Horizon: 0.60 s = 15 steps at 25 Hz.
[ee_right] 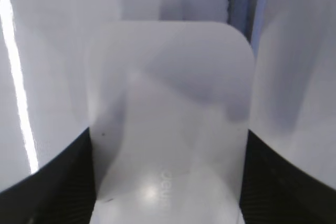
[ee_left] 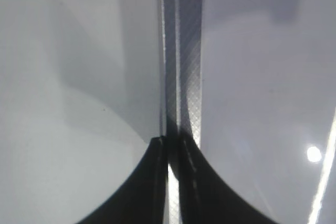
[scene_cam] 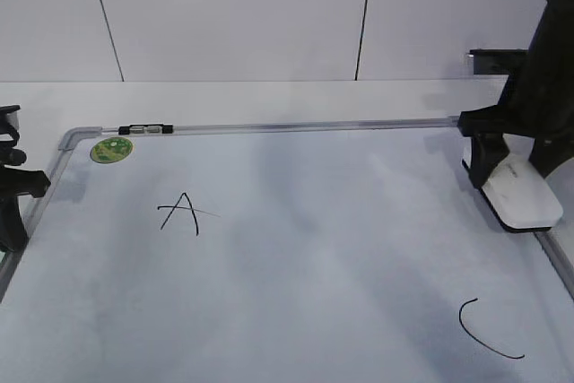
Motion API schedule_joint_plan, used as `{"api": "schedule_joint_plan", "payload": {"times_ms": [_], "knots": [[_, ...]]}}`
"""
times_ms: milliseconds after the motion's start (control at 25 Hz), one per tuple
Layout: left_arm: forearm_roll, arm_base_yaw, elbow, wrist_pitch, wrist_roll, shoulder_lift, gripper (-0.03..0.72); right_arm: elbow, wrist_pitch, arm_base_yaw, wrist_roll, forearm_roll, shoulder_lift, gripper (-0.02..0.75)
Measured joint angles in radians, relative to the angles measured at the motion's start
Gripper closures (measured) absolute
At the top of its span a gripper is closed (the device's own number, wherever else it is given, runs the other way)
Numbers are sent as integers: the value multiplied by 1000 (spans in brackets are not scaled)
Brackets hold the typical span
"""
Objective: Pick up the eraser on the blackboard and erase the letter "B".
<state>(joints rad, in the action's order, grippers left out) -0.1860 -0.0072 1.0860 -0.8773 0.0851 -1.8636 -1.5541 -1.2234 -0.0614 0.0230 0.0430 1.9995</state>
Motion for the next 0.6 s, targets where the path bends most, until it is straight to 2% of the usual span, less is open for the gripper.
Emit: {"api": "schedule_joint_plan", "payload": {"times_ms": [600], "knots": [[0,0,0,-2,0,0,664,0,5,0,2,-2,57,224]]}}
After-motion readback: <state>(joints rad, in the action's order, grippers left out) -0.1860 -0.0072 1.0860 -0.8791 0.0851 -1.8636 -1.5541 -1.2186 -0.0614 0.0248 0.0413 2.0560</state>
